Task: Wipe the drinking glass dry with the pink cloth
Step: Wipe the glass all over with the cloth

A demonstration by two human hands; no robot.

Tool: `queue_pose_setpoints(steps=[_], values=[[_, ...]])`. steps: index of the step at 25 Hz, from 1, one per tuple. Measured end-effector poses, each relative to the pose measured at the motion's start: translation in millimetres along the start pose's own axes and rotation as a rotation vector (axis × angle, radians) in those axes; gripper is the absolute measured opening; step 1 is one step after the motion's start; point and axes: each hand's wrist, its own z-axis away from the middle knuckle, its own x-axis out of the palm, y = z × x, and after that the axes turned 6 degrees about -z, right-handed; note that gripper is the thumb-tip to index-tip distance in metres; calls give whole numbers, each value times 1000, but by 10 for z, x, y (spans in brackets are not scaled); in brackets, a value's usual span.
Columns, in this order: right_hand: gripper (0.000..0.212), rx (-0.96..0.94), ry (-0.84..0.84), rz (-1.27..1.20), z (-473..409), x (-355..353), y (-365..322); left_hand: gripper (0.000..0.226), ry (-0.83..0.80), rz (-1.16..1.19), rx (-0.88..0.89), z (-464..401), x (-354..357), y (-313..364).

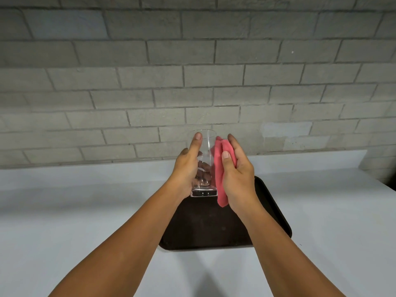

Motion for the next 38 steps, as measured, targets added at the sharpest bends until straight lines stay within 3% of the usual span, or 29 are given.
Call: queue_pose_setpoints(steps=[5, 10, 19, 24, 29, 33, 38], values=[[46, -93, -243, 122, 35, 54, -76, 87, 1, 41, 24, 93, -1, 21], [48, -108, -350, 331, 88, 4, -29, 78, -93, 193, -21, 186, -41, -73], [48, -28, -167, 338, 79, -24, 33, 81, -111, 150, -24, 219, 29, -135], [49, -95, -252, 341, 232, -21, 119, 78, -77, 108, -22, 143, 22, -96], [49, 12, -110, 228, -17, -135, 52, 81, -131, 83, -7, 171, 134, -161], [47, -98, -181, 289, 167, -75, 89, 70, -127, 119, 8, 91, 135, -96], [46, 13, -86, 231, 16, -218, 75, 80, -135, 123, -44, 163, 291, -186]])
